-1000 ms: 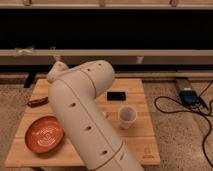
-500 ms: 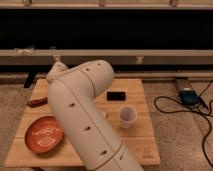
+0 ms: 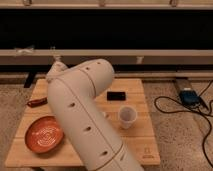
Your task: Stand the bottle upright
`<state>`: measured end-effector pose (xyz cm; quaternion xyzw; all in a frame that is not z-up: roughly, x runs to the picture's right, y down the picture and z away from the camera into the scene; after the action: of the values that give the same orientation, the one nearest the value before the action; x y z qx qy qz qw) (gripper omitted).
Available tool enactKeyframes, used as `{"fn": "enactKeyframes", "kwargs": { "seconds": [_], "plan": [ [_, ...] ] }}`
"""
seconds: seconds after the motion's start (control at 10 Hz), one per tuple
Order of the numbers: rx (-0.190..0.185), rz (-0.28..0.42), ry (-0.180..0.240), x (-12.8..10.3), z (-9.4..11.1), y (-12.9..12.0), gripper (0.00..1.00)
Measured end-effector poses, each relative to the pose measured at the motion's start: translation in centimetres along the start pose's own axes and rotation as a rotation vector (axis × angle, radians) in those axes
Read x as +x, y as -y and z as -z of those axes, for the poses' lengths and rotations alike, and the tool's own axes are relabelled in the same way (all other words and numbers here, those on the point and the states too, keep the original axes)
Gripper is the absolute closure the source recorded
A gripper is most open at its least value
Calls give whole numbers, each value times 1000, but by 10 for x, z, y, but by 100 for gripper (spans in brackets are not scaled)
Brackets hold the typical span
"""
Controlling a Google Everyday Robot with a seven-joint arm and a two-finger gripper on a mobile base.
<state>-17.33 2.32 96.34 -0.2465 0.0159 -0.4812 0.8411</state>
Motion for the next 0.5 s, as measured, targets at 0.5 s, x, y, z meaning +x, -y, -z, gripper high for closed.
{"fn": "enactKeyframes", "kwargs": {
  "seconds": [0.5],
  "plan": [
    [60, -37, 92, 20, 55, -30, 100]
  ]
}}
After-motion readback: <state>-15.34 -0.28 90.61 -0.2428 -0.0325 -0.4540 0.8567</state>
